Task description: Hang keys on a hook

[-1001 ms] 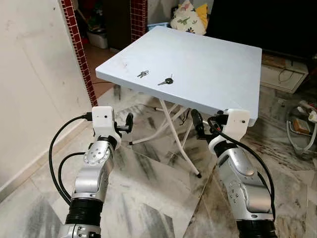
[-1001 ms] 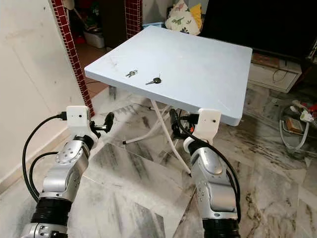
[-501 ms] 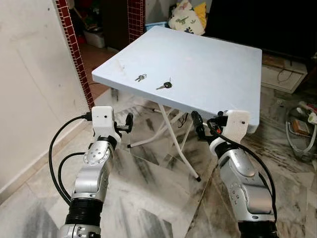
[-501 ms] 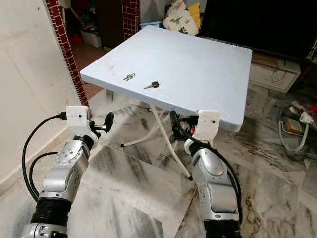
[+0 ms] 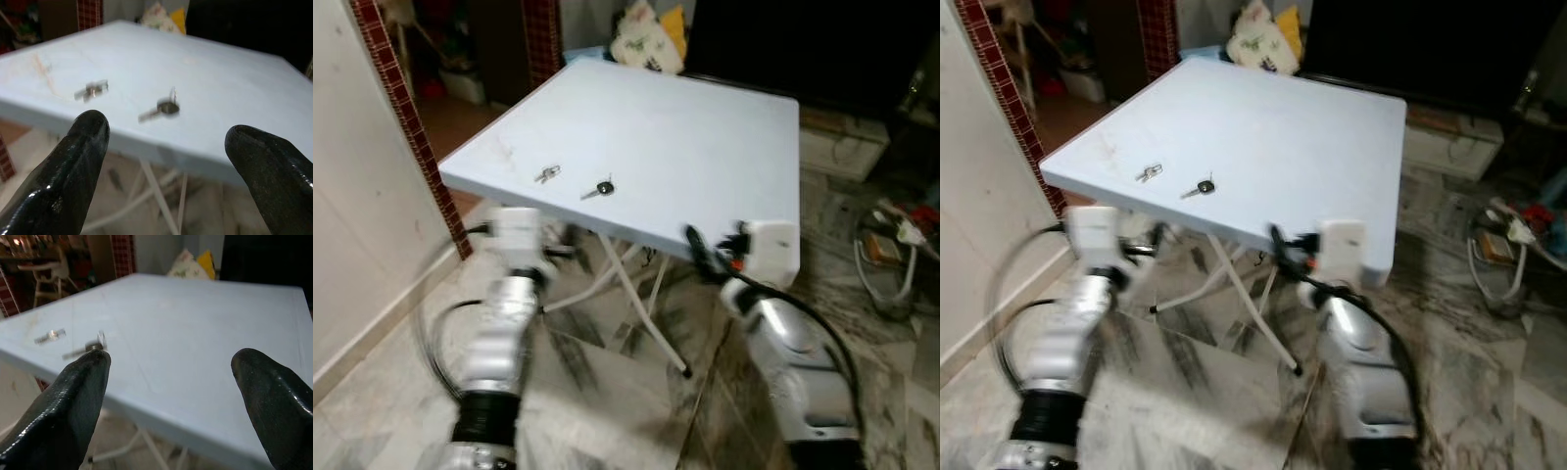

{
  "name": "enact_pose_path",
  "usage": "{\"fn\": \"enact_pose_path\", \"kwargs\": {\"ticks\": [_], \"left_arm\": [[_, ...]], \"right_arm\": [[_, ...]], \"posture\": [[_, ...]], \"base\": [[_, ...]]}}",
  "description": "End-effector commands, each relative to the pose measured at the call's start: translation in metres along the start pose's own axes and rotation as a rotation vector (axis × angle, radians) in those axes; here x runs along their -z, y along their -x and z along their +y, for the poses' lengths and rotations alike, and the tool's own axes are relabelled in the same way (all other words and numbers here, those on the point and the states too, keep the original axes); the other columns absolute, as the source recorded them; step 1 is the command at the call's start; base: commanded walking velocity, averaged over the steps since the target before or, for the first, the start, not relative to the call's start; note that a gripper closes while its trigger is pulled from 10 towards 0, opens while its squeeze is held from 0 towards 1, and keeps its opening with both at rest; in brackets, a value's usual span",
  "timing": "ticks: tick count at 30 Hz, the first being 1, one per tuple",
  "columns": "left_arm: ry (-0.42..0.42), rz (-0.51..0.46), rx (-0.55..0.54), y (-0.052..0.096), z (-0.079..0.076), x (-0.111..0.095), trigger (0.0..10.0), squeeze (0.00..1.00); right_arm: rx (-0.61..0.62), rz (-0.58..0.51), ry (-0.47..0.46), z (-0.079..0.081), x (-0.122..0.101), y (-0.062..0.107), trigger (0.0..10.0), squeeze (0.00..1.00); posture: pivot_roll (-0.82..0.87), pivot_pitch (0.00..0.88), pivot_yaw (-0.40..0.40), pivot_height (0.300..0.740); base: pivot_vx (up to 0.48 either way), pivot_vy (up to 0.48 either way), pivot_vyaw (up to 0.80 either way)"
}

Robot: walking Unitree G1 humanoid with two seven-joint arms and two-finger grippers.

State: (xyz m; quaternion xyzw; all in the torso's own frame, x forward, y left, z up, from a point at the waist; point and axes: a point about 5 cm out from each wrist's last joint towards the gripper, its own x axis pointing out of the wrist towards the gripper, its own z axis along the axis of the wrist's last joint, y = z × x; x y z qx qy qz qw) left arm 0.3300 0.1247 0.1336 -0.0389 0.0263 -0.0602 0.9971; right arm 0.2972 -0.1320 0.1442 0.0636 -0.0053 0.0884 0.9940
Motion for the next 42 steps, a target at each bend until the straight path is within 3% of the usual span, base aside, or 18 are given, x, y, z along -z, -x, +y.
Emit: {"fn": "enact_pose_path", "kwargs": {"ticks": [1, 3, 17, 28, 35, 42], "left_arm": [[-0.016, -0.014, -0.055, 0.0008, 0.0155, -0.0036, 10.0, 0.04], [-0.015, -0.010, -0.064, 0.0007, 0.0160, -0.0031, 10.0, 0.00], [-0.019, -0.005, -0.076, 0.0009, 0.0169, -0.0020, 10.0, 0.00], [-0.042, -0.018, -0.074, 0.0008, 0.0141, -0.0025, 10.0, 0.00], [-0.039, -0.022, -0.067, 0.0013, 0.0119, -0.0028, 10.0, 0.00], [-0.041, -0.025, -0.071, 0.0013, 0.0123, -0.0033, 10.0, 0.00]], "right_arm": [[-0.048, -0.027, -0.005, 0.0122, -0.0065, -0.0027, 10.0, 0.00], [-0.059, -0.027, 0.002, 0.0141, -0.0062, -0.0021, 10.0, 0.00], [-0.074, -0.031, 0.010, 0.0163, -0.0068, -0.0028, 10.0, 0.00], [-0.066, -0.033, 0.014, 0.0137, -0.0075, -0.0033, 10.0, 0.00], [-0.062, -0.029, 0.010, 0.0134, -0.0068, -0.0034, 10.0, 0.00], [-0.064, -0.029, 0.011, 0.0141, -0.0068, -0.0027, 10.0, 0.00]], "posture": [[0.06, 0.000, -0.054, 0.740], [0.05, 0.000, -0.054, 0.740], [0.06, 0.000, -0.055, 0.740], [0.05, 0.000, -0.057, 0.740], [0.06, 0.000, -0.057, 0.740], [0.05, 0.000, -0.054, 0.740]], "base": [[0.379, 0.000, 0.00], [0.334, 0.000, 0.00], [0.271, 0.186, 0.00], [0.000, 0.000, 0.57], [0.000, 0.000, 0.00], [0.000, -0.376, 0.00]]}}
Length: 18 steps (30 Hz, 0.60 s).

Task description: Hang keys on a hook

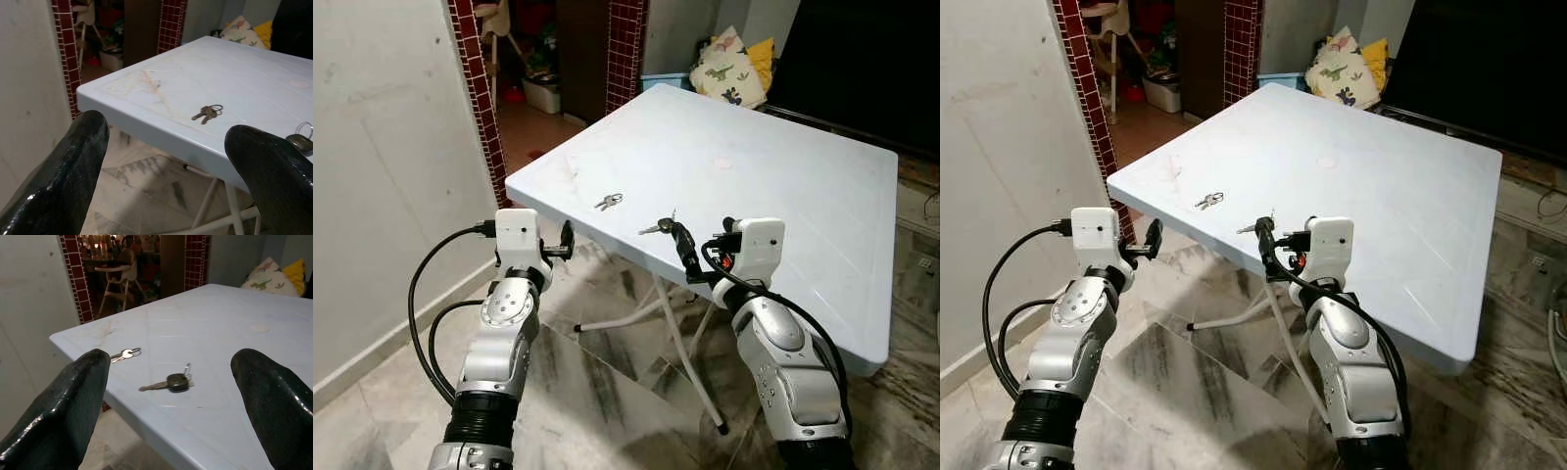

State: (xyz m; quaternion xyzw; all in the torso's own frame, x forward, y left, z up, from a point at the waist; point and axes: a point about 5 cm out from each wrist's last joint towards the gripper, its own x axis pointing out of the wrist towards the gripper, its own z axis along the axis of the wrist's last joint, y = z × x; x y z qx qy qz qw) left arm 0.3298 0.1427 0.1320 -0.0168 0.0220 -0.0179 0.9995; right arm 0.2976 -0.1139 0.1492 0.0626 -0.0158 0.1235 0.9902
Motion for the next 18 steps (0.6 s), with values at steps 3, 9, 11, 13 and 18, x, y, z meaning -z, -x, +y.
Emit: {"fn": "enact_pose_path", "kwargs": {"ticks": [3, 9, 11, 13, 18], "left_arm": [[0.026, -0.012, 0.009, -0.0004, -0.0057, -0.0031, 10.0, 0.00], [0.018, -0.011, 0.003, -0.0003, -0.0049, -0.0029, 10.0, 0.00], [0.018, -0.010, 0.001, -0.0004, -0.0047, -0.0029, 10.0, 0.00], [0.019, -0.010, 0.001, -0.0004, -0.0047, -0.0029, 10.0, 0.00], [0.023, -0.010, -0.009, -0.0005, -0.0046, -0.0025, 10.0, 0.00]], "right_arm": [[0.009, -0.012, 0.008, -0.0039, -0.0039, 0.0014, 10.0, 0.00], [0.008, -0.010, 0.005, -0.0035, -0.0035, 0.0018, 10.0, 0.00], [0.006, -0.010, 0.004, -0.0030, -0.0031, 0.0020, 10.0, 0.00], [0.004, -0.009, 0.004, -0.0026, -0.0028, 0.0021, 10.0, 0.00], [-0.002, -0.012, 0.005, -0.0020, -0.0031, 0.0023, 10.0, 0.00]], "posture": [[0.05, 0.000, -0.054, 0.740], [0.05, 0.000, -0.053, 0.740], [0.05, 0.000, -0.053, 0.740], [0.05, 0.000, -0.053, 0.740], [0.05, 0.000, -0.053, 0.740]], "base": [[0.000, -0.249, 0.00], [0.000, 0.000, 0.00], [0.000, 0.000, 0.00], [0.000, 0.000, 0.00], [0.000, 0.000, 0.10]]}}
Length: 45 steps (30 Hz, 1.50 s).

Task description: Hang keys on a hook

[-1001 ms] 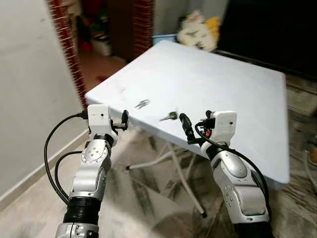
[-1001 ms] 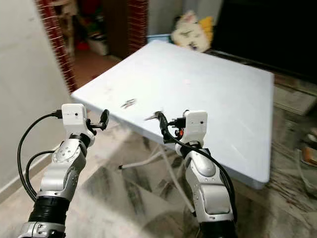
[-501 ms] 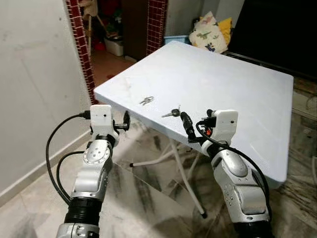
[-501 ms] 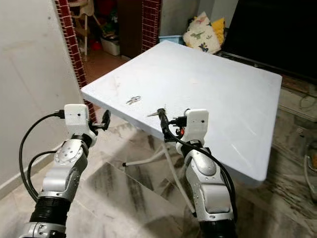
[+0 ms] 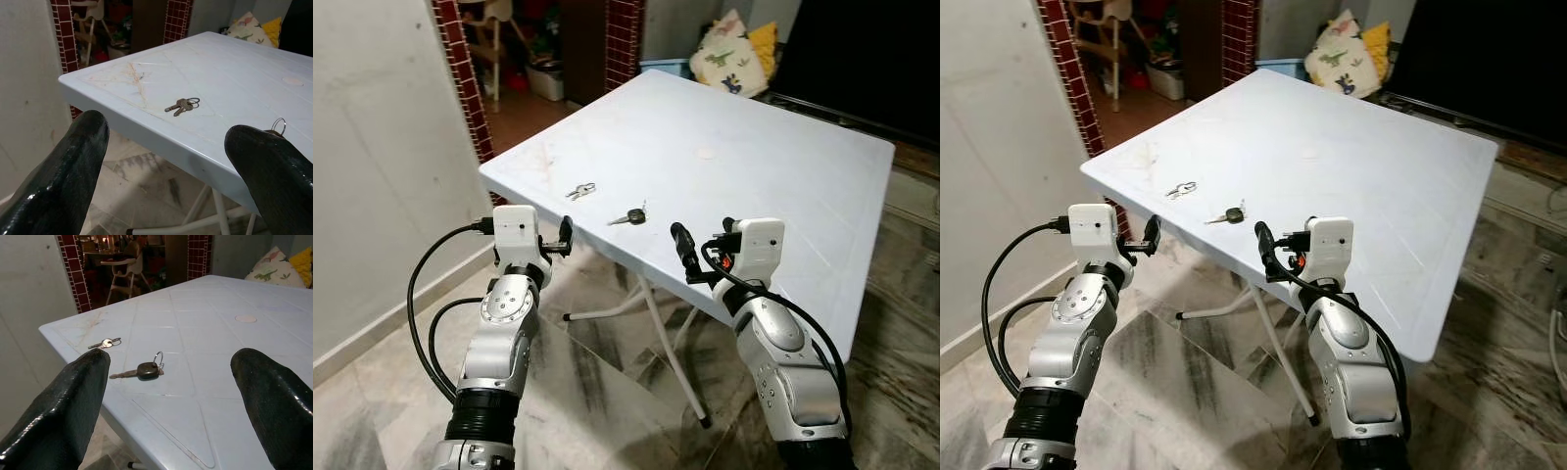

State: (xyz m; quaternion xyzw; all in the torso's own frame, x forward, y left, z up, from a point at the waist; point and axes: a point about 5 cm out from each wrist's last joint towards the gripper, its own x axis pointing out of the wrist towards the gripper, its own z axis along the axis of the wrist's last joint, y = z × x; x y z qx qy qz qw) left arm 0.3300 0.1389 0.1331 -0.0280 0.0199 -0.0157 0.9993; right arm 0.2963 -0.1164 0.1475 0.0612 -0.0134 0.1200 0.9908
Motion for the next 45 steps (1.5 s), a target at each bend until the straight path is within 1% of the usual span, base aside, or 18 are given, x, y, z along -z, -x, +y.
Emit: {"fn": "enact_pose_path", "kwargs": {"ticks": [1, 6, 8, 13, 17, 20, 45], "left_arm": [[0.001, -0.004, -0.007, -0.0004, -0.0007, -0.0013, 10.0, 0.00], [0.000, 0.000, -0.016, -0.0009, 0.0001, -0.0007, 10.0, 0.00], [-0.013, 0.001, -0.005, -0.0011, 0.0000, -0.0010, 10.0, 0.00], [-0.010, 0.004, 0.007, -0.0005, -0.0011, -0.0005, 10.0, 0.00], [-0.006, 0.002, 0.018, -0.0004, -0.0017, -0.0003, 10.0, 0.00], [0.014, 0.002, 0.032, 0.0003, -0.0032, -0.0002, 10.0, 0.00], [0.003, 0.001, 0.038, 0.0005, -0.0036, -0.0003, 10.0, 0.00]], "right_arm": [[-0.009, -0.017, 0.003, 0.0003, -0.0046, 0.0003, 10.0, 0.00], [-0.011, -0.016, 0.005, 0.0004, -0.0046, -0.0004, 10.0, 0.00], [-0.011, -0.016, 0.004, 0.0007, -0.0045, -0.0006, 10.0, 0.00], [-0.003, -0.016, 0.008, 0.0003, -0.0046, -0.0006, 10.0, 0.00], [0.004, -0.016, 0.005, -0.0002, -0.0045, -0.0010, 10.0, 0.00], [0.005, -0.016, 0.005, -0.0004, -0.0045, -0.0009, 10.0, 0.00], [-0.011, -0.019, 0.019, 0.0017, -0.0047, -0.0005, 10.0, 0.00]], "posture": [[0.05, 0.000, -0.053, 0.740], [0.05, 0.000, -0.053, 0.740], [0.05, 0.000, -0.053, 0.740], [0.05, 0.000, -0.053, 0.740], [0.05, 0.000, -0.050, 0.740], [0.05, 0.000, -0.050, 0.740], [0.05, 0.000, -0.051, 0.740]], "base": [[0.000, 0.000, 0.48], [0.000, 0.000, 0.48], [0.000, 0.000, 0.50], [0.000, 0.000, 0.49], [0.000, 0.000, 0.00], [0.000, 0.000, 0.00], [0.359, 0.000, 0.00]]}}
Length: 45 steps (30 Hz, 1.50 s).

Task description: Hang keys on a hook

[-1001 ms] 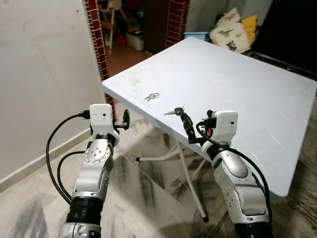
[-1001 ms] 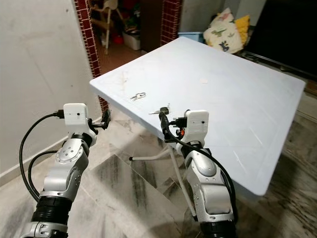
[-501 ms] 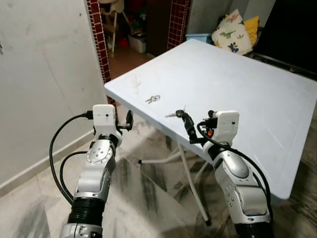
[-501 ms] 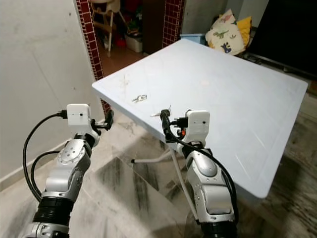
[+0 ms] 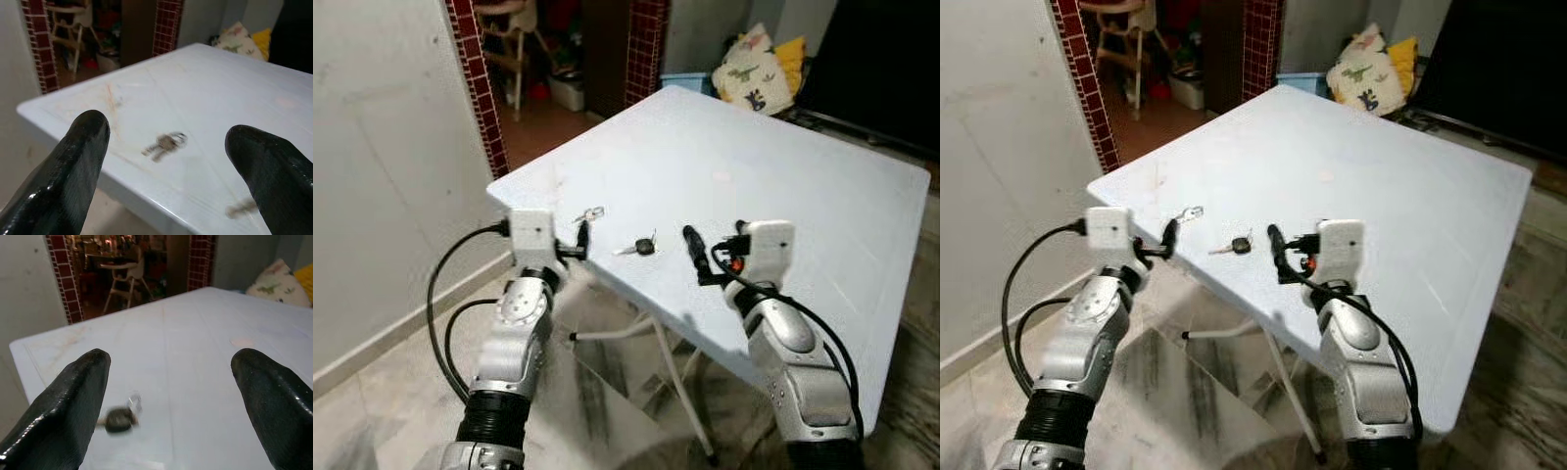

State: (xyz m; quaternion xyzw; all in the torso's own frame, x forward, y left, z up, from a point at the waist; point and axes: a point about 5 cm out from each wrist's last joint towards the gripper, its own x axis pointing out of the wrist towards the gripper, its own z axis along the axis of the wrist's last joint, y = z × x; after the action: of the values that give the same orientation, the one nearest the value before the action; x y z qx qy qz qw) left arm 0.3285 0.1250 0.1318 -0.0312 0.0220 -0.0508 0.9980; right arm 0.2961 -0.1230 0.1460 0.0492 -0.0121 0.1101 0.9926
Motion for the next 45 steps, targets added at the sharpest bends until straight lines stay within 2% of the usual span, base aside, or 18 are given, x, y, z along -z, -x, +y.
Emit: {"fn": "enact_pose_path", "kwargs": {"ticks": [1, 3, 5, 7, 13, 18, 23, 30, 37, 39, 42, 45], "left_arm": [[-0.003, -0.005, -0.033, 0.000, 0.010, -0.002, 10.0, 0.00], [0.001, -0.008, -0.037, 0.000, 0.010, -0.003, 10.0, 0.00], [-0.030, -0.020, -0.041, 0.003, 0.012, -0.003, 10.0, 0.00], [-0.071, -0.009, -0.046, 0.007, 0.014, 0.001, 10.0, 0.00], [-0.113, 0.033, -0.002, 0.023, 0.015, 0.017, 10.0, 0.00], [-0.135, 0.048, -0.004, 0.030, 0.020, 0.023, 10.0, 0.00], [-0.141, 0.049, -0.014, 0.031, 0.023, 0.022, 10.0, 0.00], [-0.124, 0.048, 0.013, 0.028, 0.016, 0.019, 10.0, 0.00], [-0.168, 0.117, 0.113, 0.030, 0.006, 0.030, 10.0, 0.00], [-0.167, 0.148, 0.237, 0.031, -0.004, 0.034, 10.0, 0.00], [-0.182, 0.128, 0.244, 0.029, -0.004, 0.030, 10.0, 0.00], [-0.163, 0.141, 0.282, 0.027, -0.008, 0.029, 10.0, 0.00]], "right_arm": [[-0.030, -0.023, -0.005, 0.008, -0.006, -0.002, 10.0, 0.00], [-0.030, -0.021, -0.004, 0.008, -0.005, -0.002, 10.0, 0.00], [-0.031, -0.016, -0.003, 0.007, -0.004, -0.002, 10.0, 0.00], [-0.031, -0.007, -0.002, 0.007, -0.003, -0.001, 10.0, 0.00], [-0.018, 0.045, -0.004, 0.008, 0.006, -0.003, 10.0, 0.00], [-0.023, 0.065, 0.003, 0.010, 0.012, -0.003, 10.0, 0.00], [0.000, 0.081, 0.020, 0.005, 0.015, -0.004, 10.0, 0.00], [0.024, 0.073, 0.018, 0.003, 0.014, -0.004, 10.0, 0.00], [0.070, 0.077, 0.023, -0.001, 0.016, -0.004, 10.0, 0.00], [0.136, 0.102, 0.040, -0.008, 0.019, -0.004, 10.0, 0.00], [0.185, 0.137, 0.042, -0.013, 0.024, -0.004, 10.0, 0.00], [0.233, 0.192, 0.064, -0.019, 0.032, -0.003, 10.0, 0.00]], "posture": [[0.05, 0.000, -0.051, 0.740], [0.05, 0.000, -0.051, 0.740], [0.05, 0.000, -0.051, 0.740], [0.06, 0.000, -0.052, 0.740], [0.07, 0.000, -0.055, 0.740], [0.07, 0.000, -0.057, 0.740], [0.07, 0.000, -0.057, 0.740], [0.08, 0.000, -0.053, 0.740], [0.08, 0.000, -0.048, 0.740], [0.08, 0.000, -0.048, 0.740], [0.08, 0.000, -0.049, 0.740], [0.08, 0.000, -0.049, 0.740]], "base": [[0.326, 0.000, 0.00], [0.274, 0.000, 0.00], [0.000, 0.000, 0.00], [0.000, 0.000, 0.00], [0.000, 0.000, 0.00], [0.000, 0.000, 0.00], [0.000, 0.000, 0.32], [0.000, 0.000, 0.80], [0.000, 0.000, 0.70], [0.000, 0.000, 0.00], [0.000, 0.000, 0.00], [0.000, 0.000, 0.00]]}}
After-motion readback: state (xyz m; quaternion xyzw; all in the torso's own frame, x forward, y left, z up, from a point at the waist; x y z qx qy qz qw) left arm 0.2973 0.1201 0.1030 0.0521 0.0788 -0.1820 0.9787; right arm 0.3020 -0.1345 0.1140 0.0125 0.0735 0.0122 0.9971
